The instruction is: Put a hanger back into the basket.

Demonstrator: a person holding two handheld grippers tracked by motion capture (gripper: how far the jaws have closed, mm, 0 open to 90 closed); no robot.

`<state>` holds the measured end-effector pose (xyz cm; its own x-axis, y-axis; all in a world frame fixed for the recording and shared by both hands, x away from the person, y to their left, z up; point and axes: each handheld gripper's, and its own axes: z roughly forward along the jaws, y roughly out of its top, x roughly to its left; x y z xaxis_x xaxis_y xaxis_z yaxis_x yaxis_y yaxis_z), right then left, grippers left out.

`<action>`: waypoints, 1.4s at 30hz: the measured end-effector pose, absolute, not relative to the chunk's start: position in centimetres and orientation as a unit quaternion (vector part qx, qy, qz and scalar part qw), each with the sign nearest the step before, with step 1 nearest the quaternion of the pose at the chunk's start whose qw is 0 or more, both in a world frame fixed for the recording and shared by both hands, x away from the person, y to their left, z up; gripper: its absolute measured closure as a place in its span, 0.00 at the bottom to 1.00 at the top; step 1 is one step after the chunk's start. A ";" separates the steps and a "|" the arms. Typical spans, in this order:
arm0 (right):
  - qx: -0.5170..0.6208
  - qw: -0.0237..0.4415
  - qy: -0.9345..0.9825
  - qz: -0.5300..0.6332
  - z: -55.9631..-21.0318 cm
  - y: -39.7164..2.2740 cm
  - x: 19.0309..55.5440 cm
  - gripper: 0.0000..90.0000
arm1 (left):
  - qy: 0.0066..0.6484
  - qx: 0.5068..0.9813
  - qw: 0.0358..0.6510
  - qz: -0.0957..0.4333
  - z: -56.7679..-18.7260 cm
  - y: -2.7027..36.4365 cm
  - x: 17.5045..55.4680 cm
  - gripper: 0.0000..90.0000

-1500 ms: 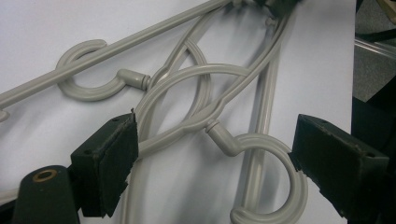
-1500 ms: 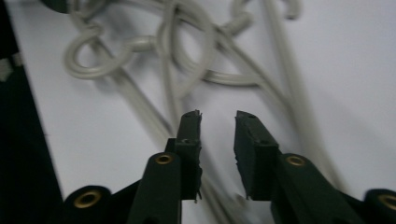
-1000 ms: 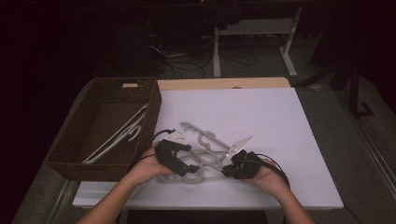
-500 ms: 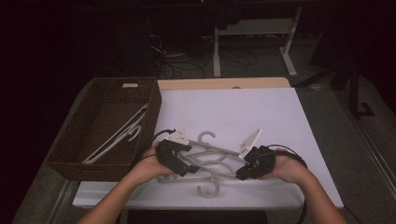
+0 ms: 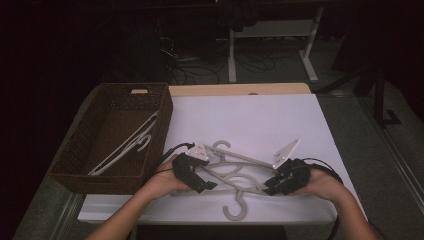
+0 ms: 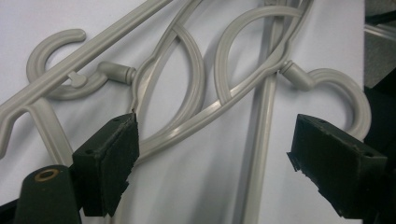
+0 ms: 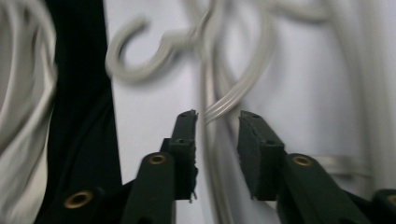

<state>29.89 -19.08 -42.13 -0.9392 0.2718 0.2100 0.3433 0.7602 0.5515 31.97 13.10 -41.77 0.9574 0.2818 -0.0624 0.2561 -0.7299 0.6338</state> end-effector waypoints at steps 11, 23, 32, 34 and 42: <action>-0.277 0.010 -0.874 -0.400 -42.1 -21.5 27.8 0.57 | 0.072 0.953 0.289 0.059 -43.0 11.5 33.1 0.25; -0.292 -0.009 -0.855 -0.428 -42.2 -21.2 27.5 0.55 | 0.003 0.962 0.262 0.076 -44.0 9.4 32.8 0.58; -0.292 -0.016 -0.849 -0.439 -42.1 -21.2 27.6 0.52 | -0.038 0.959 0.262 0.100 -44.1 9.2 32.0 0.74; -0.291 -0.016 -0.848 -0.443 -42.1 -21.2 27.6 0.52 | -0.046 0.958 0.263 0.106 -44.1 9.2 32.0 0.78; -0.295 -0.030 -0.842 -0.451 -41.9 -21.3 27.6 0.48 | -0.078 0.953 0.269 0.116 -44.2 9.4 31.9 0.81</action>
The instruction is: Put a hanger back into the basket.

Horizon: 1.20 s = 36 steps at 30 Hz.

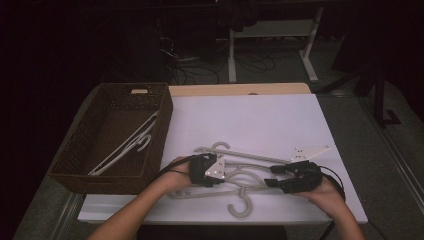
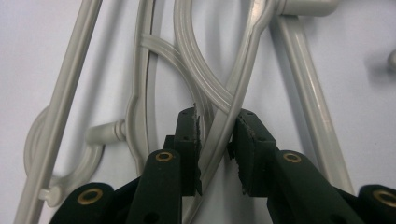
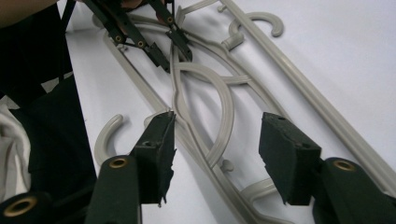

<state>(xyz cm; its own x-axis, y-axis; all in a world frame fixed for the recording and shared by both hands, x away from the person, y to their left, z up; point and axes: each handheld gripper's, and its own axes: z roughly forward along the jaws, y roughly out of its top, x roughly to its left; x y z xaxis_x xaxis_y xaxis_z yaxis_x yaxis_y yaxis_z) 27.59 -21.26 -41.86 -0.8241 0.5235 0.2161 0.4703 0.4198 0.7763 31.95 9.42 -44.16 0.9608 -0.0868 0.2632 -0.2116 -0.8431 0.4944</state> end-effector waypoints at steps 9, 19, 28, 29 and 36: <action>0.303 0.049 0.829 0.468 -41.4 -21.7 27.5 0.43 | -0.100 0.941 0.302 0.116 -43.3 9.8 31.8 0.90; 0.325 0.098 0.799 0.496 -40.1 -22.4 27.3 0.31 | -0.073 0.938 0.309 0.140 -42.4 10.5 32.1 0.91; 0.349 0.123 0.771 0.518 -39.1 -24.4 26.8 0.28 | 0.008 0.936 0.317 0.151 -40.4 11.2 33.0 0.91; 0.350 0.122 0.771 0.517 -39.2 -24.4 26.8 0.28 | 0.016 0.936 0.317 0.153 -39.9 11.2 33.1 0.91; 0.360 0.119 0.782 0.495 -40.6 -24.3 27.2 0.25 | 0.061 0.934 0.317 0.155 -35.4 12.0 33.9 0.91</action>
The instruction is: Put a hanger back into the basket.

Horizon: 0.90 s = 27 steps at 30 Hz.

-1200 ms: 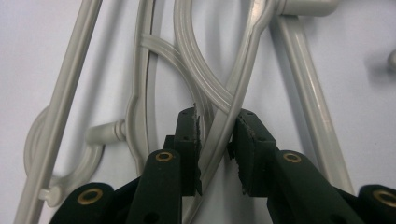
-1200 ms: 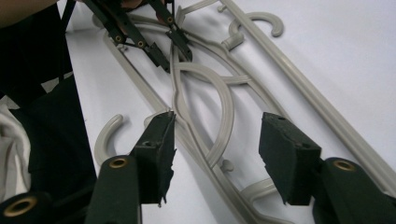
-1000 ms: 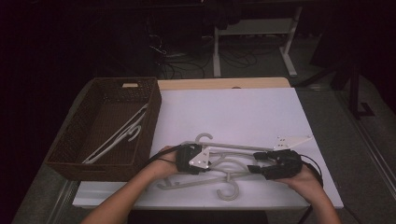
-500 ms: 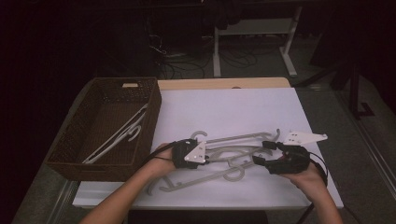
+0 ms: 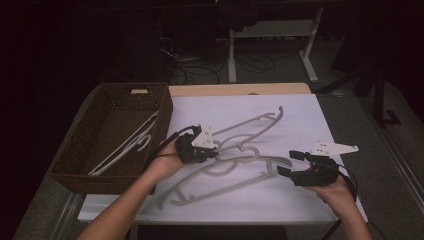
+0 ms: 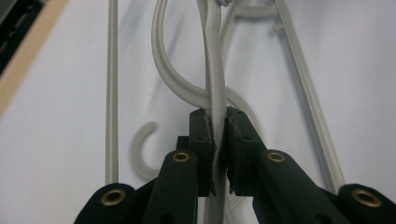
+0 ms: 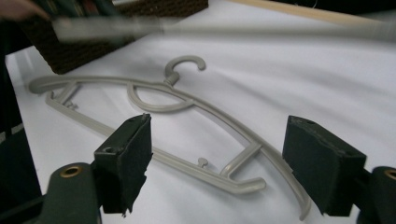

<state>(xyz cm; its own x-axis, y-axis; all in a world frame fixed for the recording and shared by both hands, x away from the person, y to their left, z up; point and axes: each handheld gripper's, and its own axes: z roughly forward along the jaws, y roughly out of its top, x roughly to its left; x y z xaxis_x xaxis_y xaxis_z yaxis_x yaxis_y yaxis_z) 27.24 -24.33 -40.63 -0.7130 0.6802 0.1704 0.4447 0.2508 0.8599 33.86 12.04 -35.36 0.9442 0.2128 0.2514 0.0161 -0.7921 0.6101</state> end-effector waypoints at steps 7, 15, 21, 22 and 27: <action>0.367 0.112 0.788 0.481 -41.8 -23.2 27.6 0.21 | 0.093 0.926 0.327 0.163 -30.3 14.9 34.6 0.91; 0.375 0.122 0.793 0.465 -42.7 -22.2 26.6 0.17 | 0.131 0.918 0.323 0.190 -26.6 20.4 34.9 0.91; 0.381 0.125 0.794 0.457 -43.4 -22.1 26.6 0.17 | 0.166 0.911 0.311 0.213 -25.7 25.2 34.8 0.91; 0.382 0.126 0.794 0.456 -43.5 -22.0 26.6 0.17 | 0.173 0.910 0.310 0.214 -25.7 26.1 34.7 0.91; 0.382 0.128 0.796 0.452 -43.7 -22.0 26.8 0.17 | 0.206 0.904 0.306 0.217 -26.5 29.9 34.6 0.91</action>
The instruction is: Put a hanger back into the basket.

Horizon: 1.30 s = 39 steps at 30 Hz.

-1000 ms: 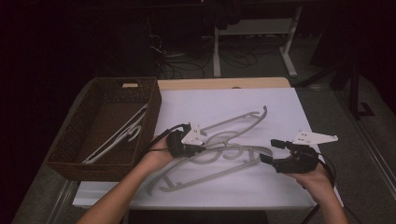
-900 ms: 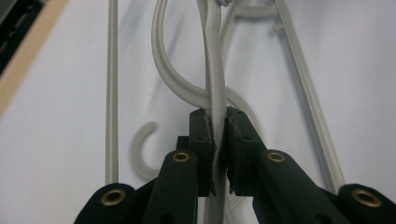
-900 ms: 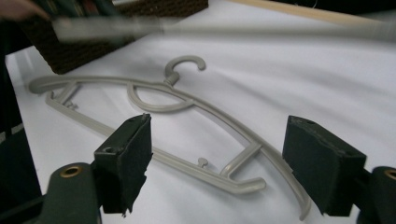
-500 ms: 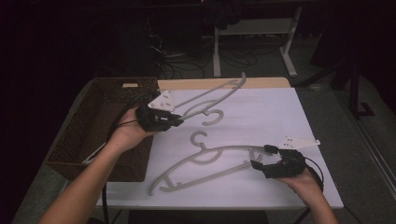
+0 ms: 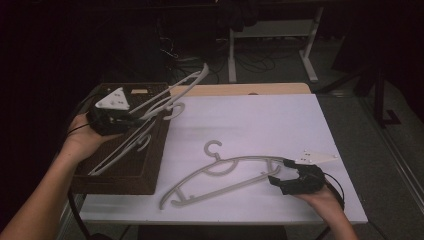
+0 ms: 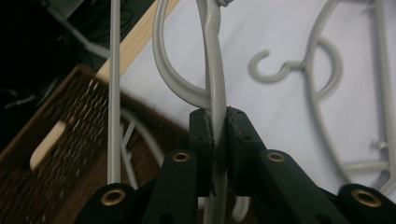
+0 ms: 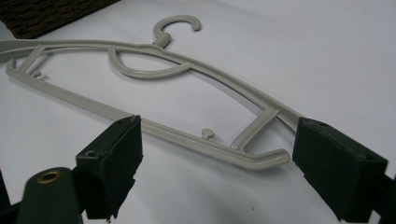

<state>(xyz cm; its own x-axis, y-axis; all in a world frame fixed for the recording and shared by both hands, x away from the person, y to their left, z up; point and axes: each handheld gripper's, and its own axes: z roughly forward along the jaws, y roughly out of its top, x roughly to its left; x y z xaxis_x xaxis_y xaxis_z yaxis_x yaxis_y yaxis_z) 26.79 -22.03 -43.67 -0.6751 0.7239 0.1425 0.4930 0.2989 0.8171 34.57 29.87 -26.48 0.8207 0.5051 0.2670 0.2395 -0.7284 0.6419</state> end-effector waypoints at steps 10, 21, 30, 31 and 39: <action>0.389 0.130 0.798 0.442 -44.0 -22.2 26.9 0.17 | 0.272 0.888 0.303 0.213 -29.0 36.8 33.7 0.91; 0.389 0.134 0.801 0.435 -44.1 -22.2 27.0 0.17 | 0.305 0.883 0.296 0.198 -31.1 39.7 33.2 0.91; 0.388 0.135 0.804 0.430 -44.1 -22.2 27.0 0.17 | 0.327 0.889 0.274 0.166 -33.6 40.1 34.2 0.90; 0.388 0.135 0.804 0.430 -44.1 -22.2 27.0 0.17 | 0.330 0.886 0.277 0.168 -33.8 40.3 34.3 0.87; 0.387 0.135 0.804 0.431 -44.1 -22.2 27.0 0.17 | 0.357 0.864 0.305 0.182 -33.8 41.1 34.6 0.47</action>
